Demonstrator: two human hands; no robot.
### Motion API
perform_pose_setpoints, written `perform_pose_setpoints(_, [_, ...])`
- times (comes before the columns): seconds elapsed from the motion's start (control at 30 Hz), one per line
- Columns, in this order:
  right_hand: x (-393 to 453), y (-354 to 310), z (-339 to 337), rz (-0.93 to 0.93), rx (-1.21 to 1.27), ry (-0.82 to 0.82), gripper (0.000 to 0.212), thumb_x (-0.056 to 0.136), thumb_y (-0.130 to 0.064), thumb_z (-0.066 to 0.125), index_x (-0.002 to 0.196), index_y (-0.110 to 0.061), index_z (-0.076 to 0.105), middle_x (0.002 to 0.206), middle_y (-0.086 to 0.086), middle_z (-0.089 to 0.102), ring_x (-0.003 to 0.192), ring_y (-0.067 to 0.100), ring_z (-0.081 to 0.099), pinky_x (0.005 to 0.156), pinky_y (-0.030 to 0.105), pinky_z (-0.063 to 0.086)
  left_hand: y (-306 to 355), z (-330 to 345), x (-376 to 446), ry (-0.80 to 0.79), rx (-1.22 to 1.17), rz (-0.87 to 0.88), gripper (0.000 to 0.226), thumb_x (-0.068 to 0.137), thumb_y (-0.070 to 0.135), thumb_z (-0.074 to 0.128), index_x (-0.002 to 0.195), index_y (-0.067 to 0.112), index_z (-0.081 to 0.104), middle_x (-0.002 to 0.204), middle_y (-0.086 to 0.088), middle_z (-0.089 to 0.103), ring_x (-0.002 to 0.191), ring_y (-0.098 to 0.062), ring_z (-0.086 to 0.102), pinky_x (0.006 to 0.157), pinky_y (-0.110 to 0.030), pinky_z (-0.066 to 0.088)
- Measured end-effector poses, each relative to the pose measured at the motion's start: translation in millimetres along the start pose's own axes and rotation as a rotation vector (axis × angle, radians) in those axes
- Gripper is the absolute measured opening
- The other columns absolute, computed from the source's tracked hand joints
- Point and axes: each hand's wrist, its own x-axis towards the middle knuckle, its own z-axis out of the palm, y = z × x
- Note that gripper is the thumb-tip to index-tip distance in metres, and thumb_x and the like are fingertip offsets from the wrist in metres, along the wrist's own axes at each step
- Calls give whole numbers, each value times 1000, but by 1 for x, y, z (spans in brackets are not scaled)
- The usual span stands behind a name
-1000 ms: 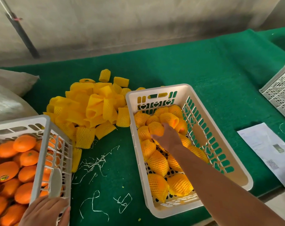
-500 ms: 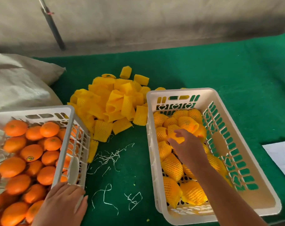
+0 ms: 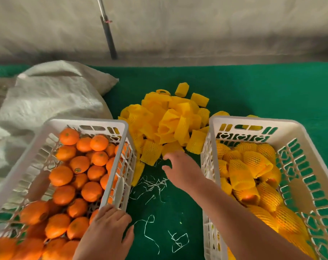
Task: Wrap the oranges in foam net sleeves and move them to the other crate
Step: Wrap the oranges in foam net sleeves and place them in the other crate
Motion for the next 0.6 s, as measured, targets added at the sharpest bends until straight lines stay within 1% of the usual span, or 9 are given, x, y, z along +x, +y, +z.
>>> perform_pose_setpoints(0.1, [32,-16,49,-4,-79,-264,33,101,-29,66,132,-18,65,130,5,64,116,24,64,100,40,53,-5,6,-2,-16,39,2,8,72,47,69,72,39,71,76,27,67,77,5,67,99,-22,36])
perform_pose_setpoints(0.17, [50,-23,80,7,-110,-362,23,100,-20,63,122,-15,67,121,7,66,107,26,66,95,41,56,-10,10,-2,-11,76,2,4,74,41,72,74,37,72,78,24,68,79,1,68,98,-24,33])
perform_pose_setpoints(0.23, [66,-26,102,15,-144,-356,14,100,-17,60,111,-13,68,112,7,64,97,25,65,86,37,56,-11,13,-3,33,96,-6,13,69,29,82,78,35,74,88,18,73,88,-4,71,104,-27,33])
perform_pose_setpoints(0.27, [72,-27,110,28,-159,-322,10,100,-17,60,106,-14,68,108,6,62,93,24,65,82,35,55,-12,16,-4,78,125,-17,13,73,23,77,83,32,76,100,11,75,99,-10,71,109,-30,33])
perform_pose_setpoints(0.33, [81,-29,123,46,-135,-278,9,100,-19,60,98,-16,68,105,5,60,85,21,64,80,36,58,-10,17,-5,180,175,-127,30,80,14,61,104,24,77,128,-6,68,123,-26,61,111,-44,38])
perform_pose_setpoints(0.37, [83,-31,129,45,-118,-283,8,100,-21,60,99,-16,67,109,6,59,85,21,63,82,37,59,-9,16,-4,211,148,-220,41,79,10,67,118,21,74,135,-11,63,126,-32,56,105,-52,46])
perform_pose_setpoints(0.43, [87,-31,142,-2,-126,-339,15,100,-21,62,114,-17,63,127,11,52,97,27,63,88,39,57,-7,12,-2,187,34,-415,78,68,8,88,141,15,61,137,-12,60,121,-35,59,90,-53,58])
perform_pose_setpoints(0.5, [89,-30,153,-49,-161,-399,30,100,-20,61,129,-19,58,145,18,41,115,35,61,97,44,54,-6,7,0,123,-42,-499,96,72,18,91,155,14,43,135,-7,61,117,-28,65,86,-41,61])
perform_pose_setpoints(0.6, [88,-26,168,-96,-196,-415,33,104,-20,55,137,-16,54,152,21,42,141,42,44,114,50,43,-9,3,6,199,-289,-785,64,96,32,69,149,26,34,120,1,70,101,-20,71,78,-28,57])
